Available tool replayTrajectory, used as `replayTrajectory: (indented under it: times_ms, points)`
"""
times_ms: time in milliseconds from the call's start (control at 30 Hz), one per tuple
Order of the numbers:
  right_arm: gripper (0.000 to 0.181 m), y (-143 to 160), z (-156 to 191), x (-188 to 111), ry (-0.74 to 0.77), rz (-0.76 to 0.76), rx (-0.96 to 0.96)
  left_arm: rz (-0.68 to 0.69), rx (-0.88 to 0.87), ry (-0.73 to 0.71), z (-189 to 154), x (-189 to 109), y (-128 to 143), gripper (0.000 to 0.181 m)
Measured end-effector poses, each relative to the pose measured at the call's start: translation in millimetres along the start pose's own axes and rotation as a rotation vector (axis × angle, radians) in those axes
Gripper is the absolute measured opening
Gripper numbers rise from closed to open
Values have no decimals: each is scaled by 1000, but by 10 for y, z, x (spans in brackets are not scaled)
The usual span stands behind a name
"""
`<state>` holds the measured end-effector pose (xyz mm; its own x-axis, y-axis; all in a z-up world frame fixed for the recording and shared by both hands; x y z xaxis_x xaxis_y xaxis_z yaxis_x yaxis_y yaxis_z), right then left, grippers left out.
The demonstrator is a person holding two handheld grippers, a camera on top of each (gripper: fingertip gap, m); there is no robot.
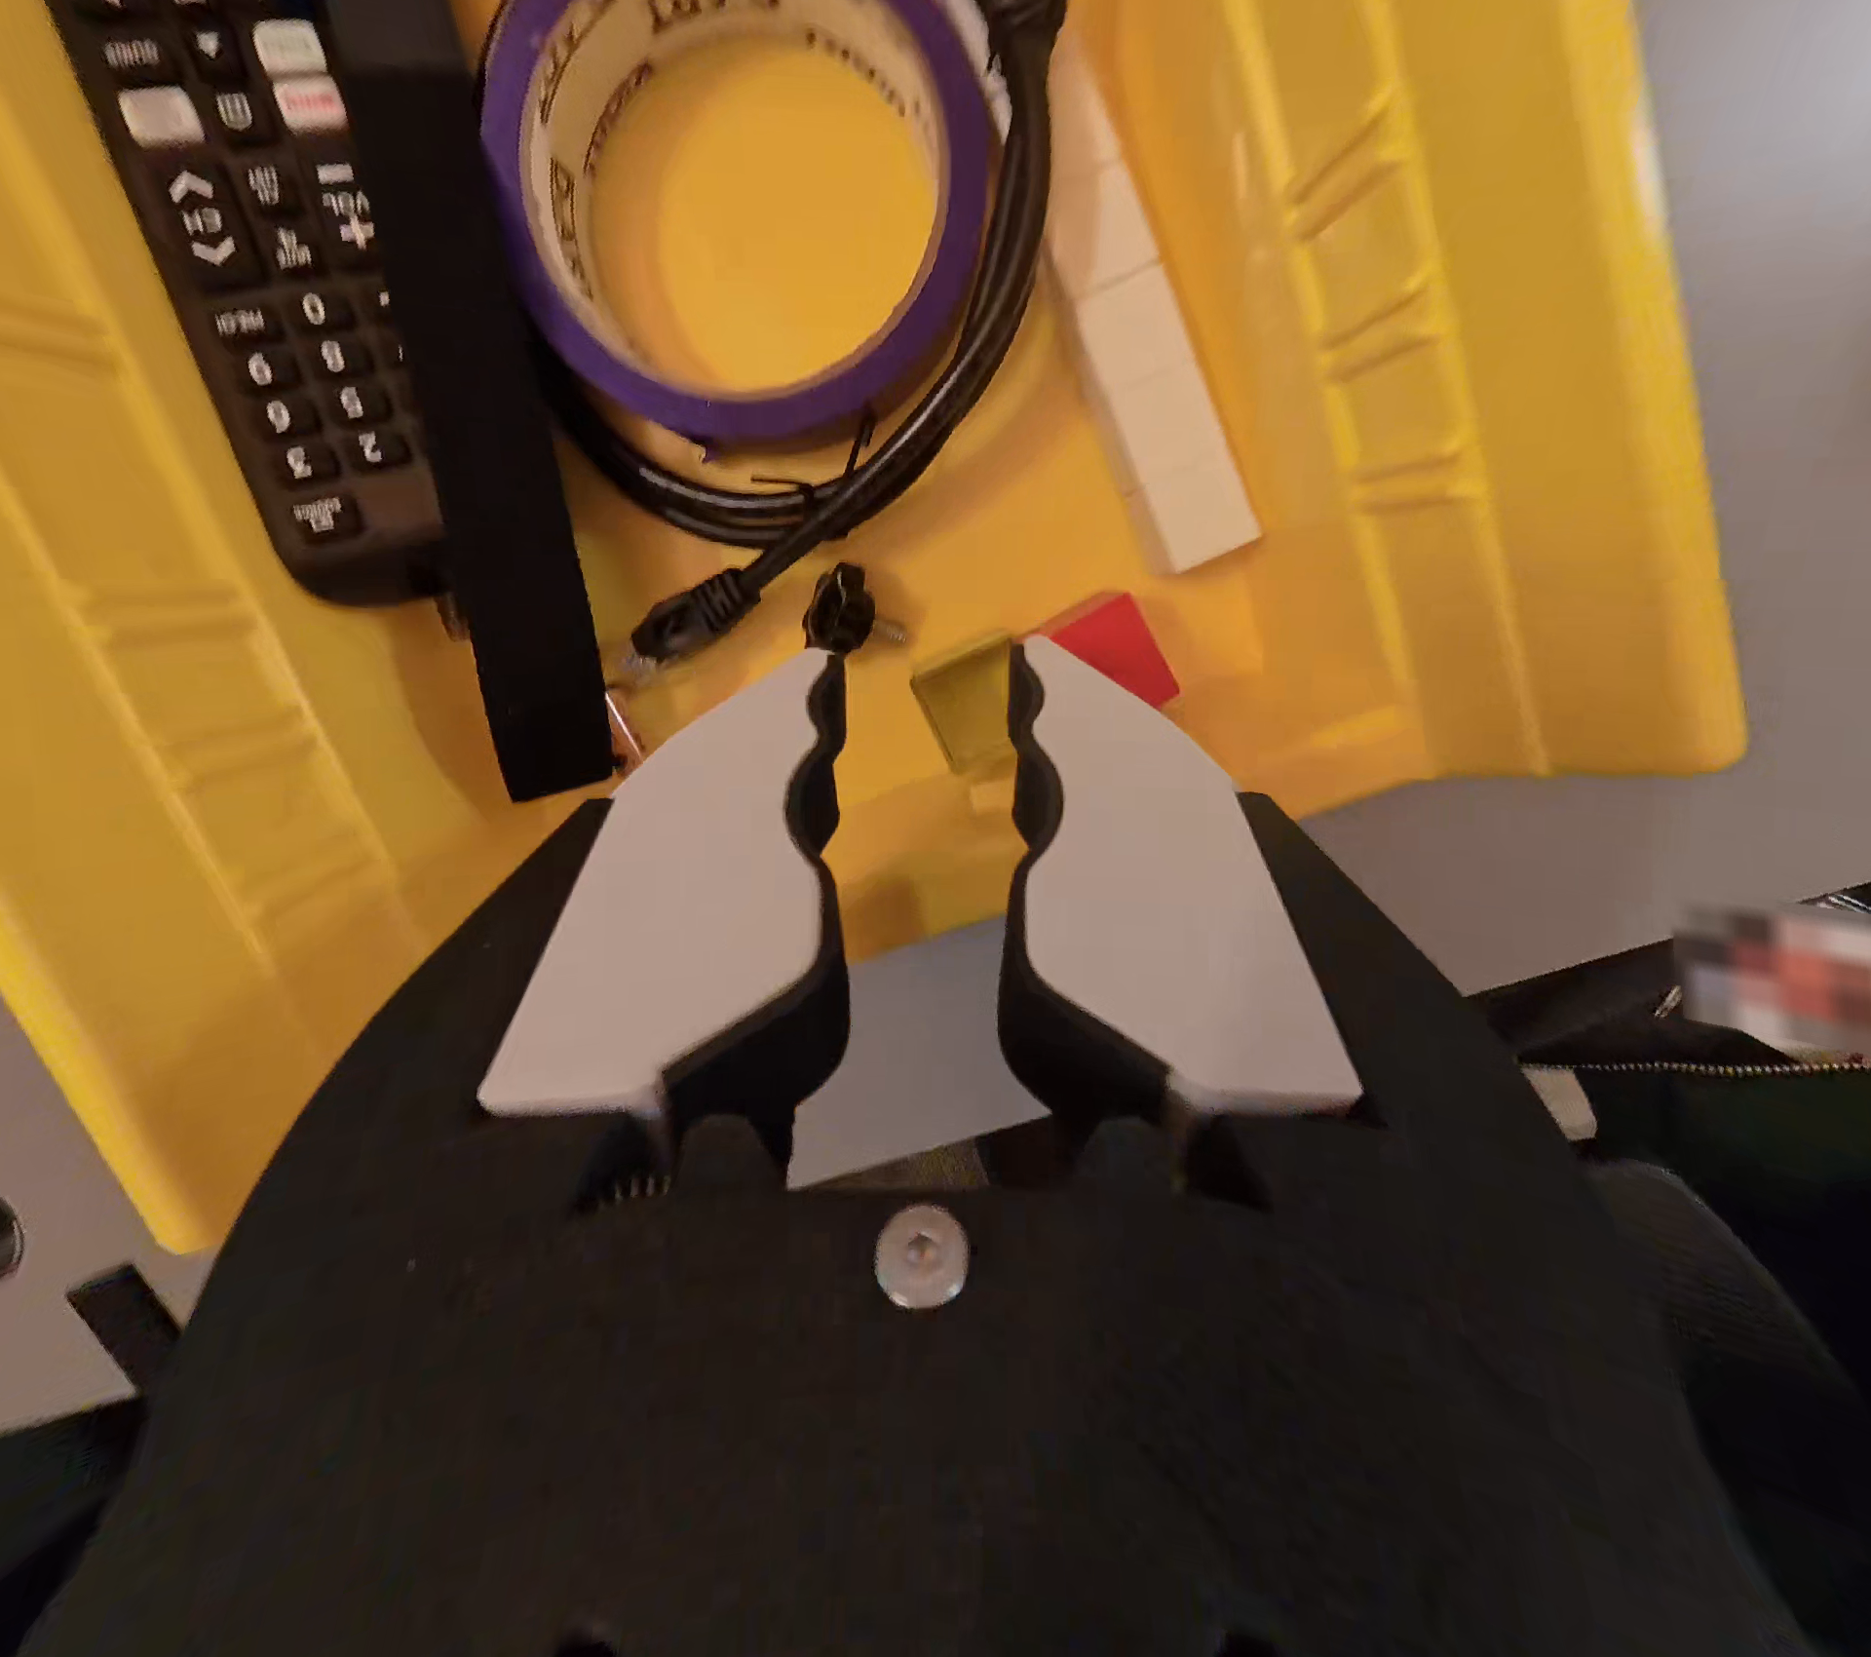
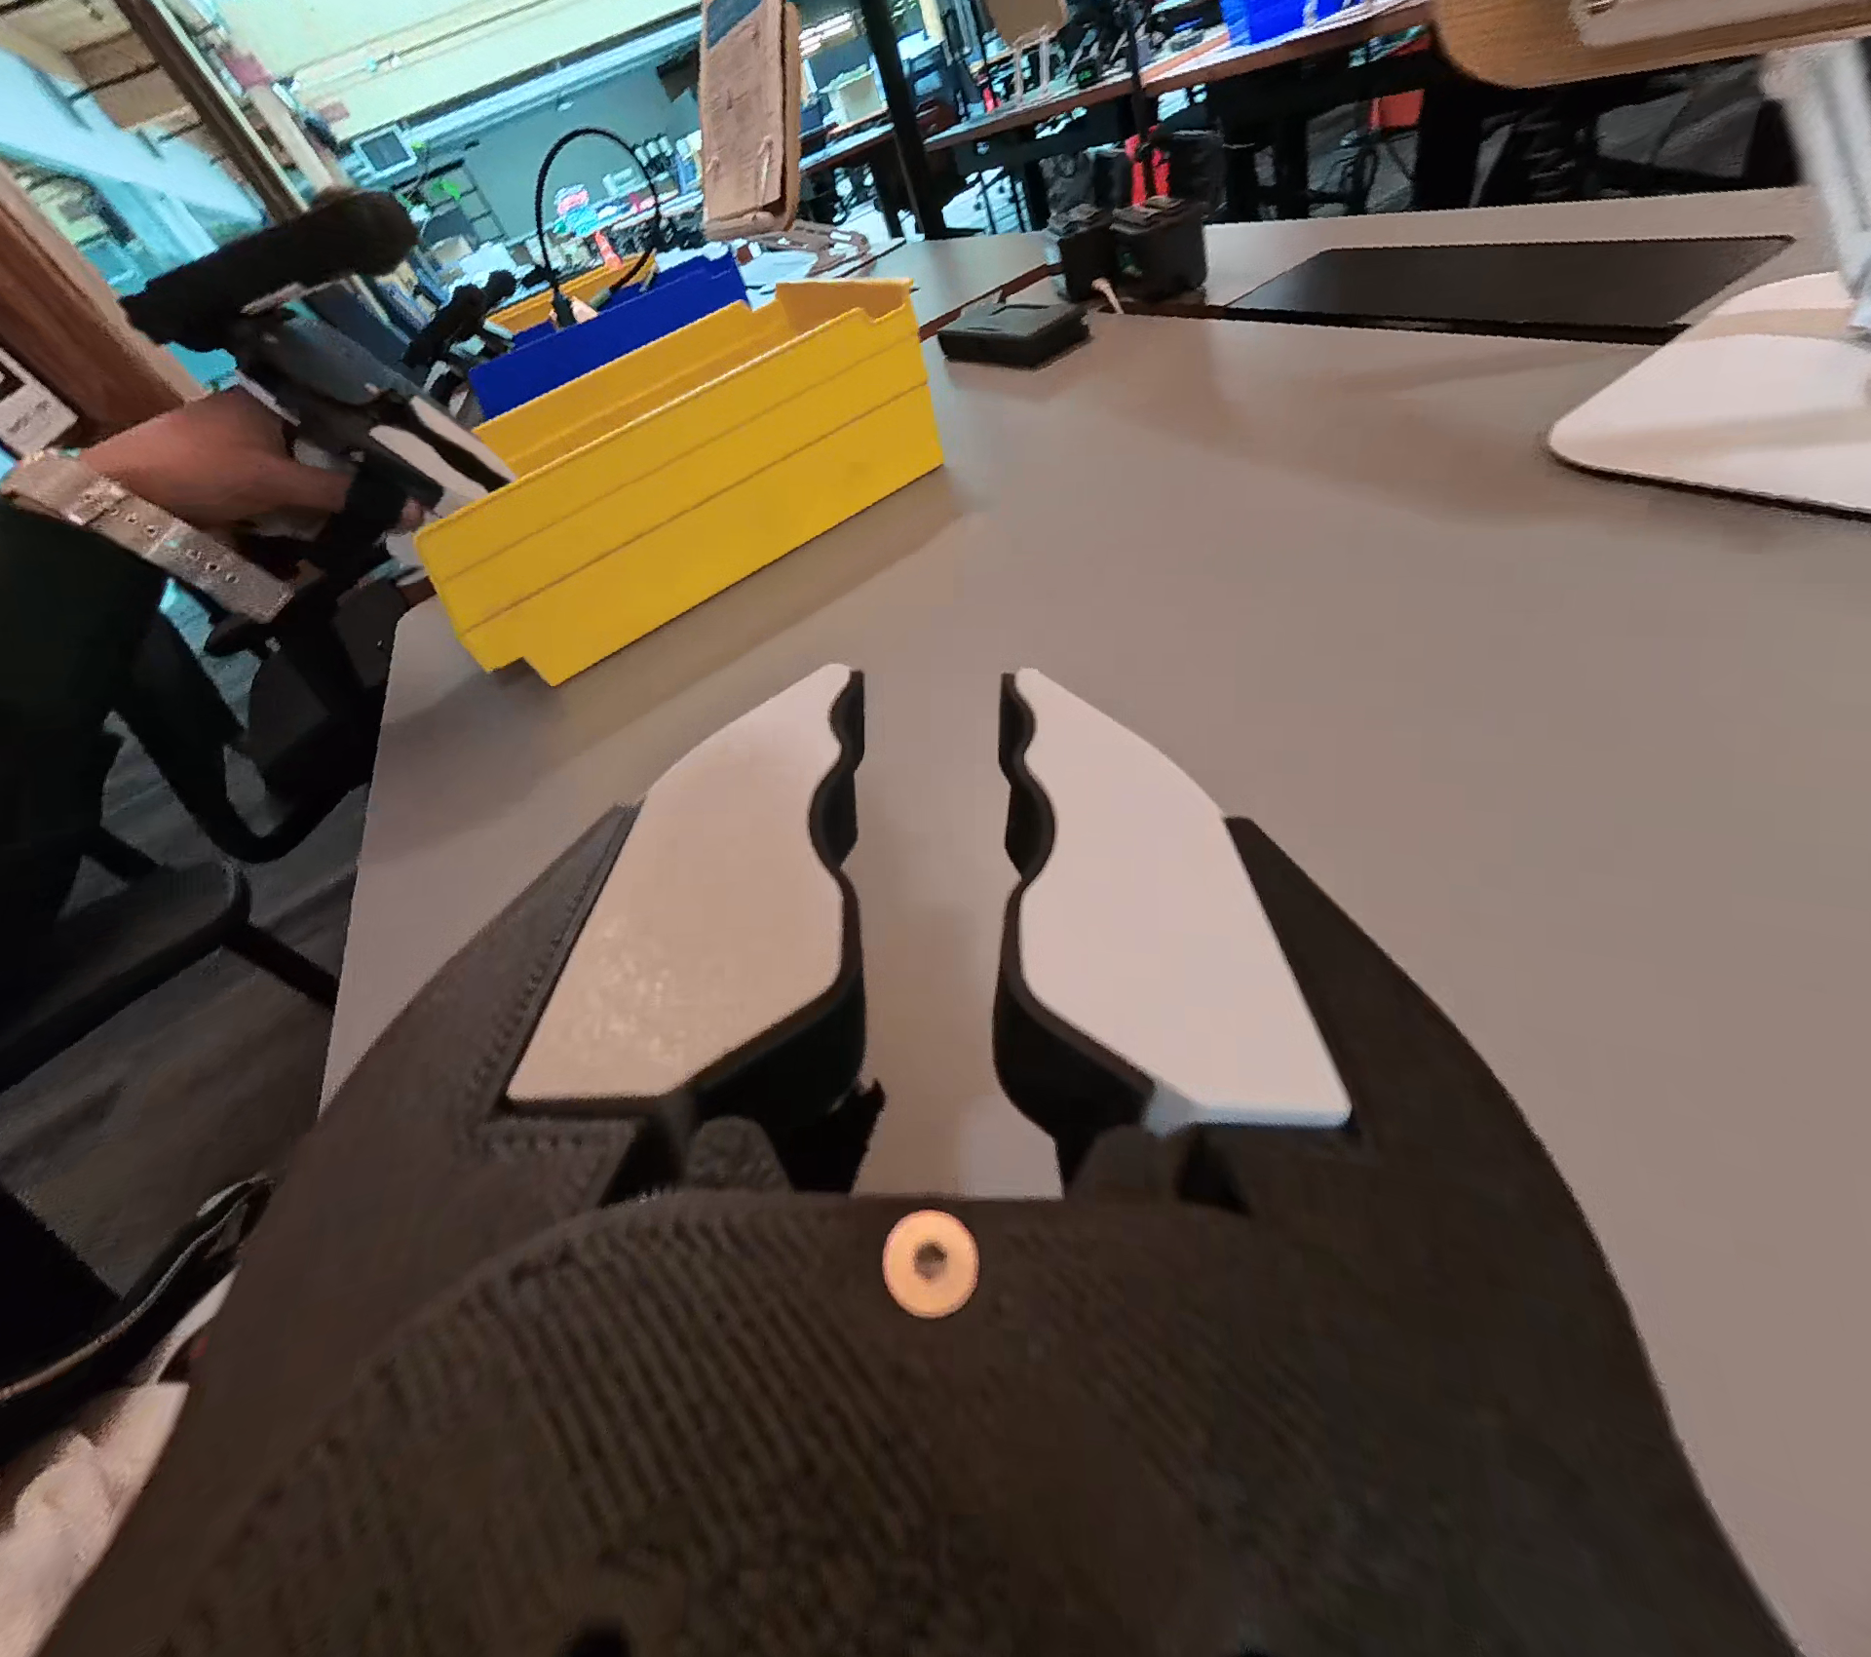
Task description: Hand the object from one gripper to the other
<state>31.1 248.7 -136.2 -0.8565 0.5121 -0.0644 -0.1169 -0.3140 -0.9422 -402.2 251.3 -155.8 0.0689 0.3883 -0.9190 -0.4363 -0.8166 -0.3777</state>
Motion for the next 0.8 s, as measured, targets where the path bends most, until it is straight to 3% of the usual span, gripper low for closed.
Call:
replayTrajectory:
  times_ms: [33,367,800]
  points:
    - [25,5,22,31,-11,11,-11,22,-14,-1,-5,5,23,33]
    - [26,-1,91,2,-26,38,-61,203,-12,8,-84,110,90,36]
    - [25,50,112,-80,-1,51,-68,229,-84,70,10,168,57,27]
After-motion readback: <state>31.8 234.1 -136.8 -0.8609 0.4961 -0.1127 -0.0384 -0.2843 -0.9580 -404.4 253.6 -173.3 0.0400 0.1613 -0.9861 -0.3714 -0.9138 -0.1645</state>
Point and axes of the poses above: each gripper's, where its closed fingertips meet, x out along the fingers, y out of its underside, z = x × y across the jaws, the point moved 4 cm from there along -x, back along the fingers, and after that the axes turned 7 degrees about -y, right-handed, at the moved point
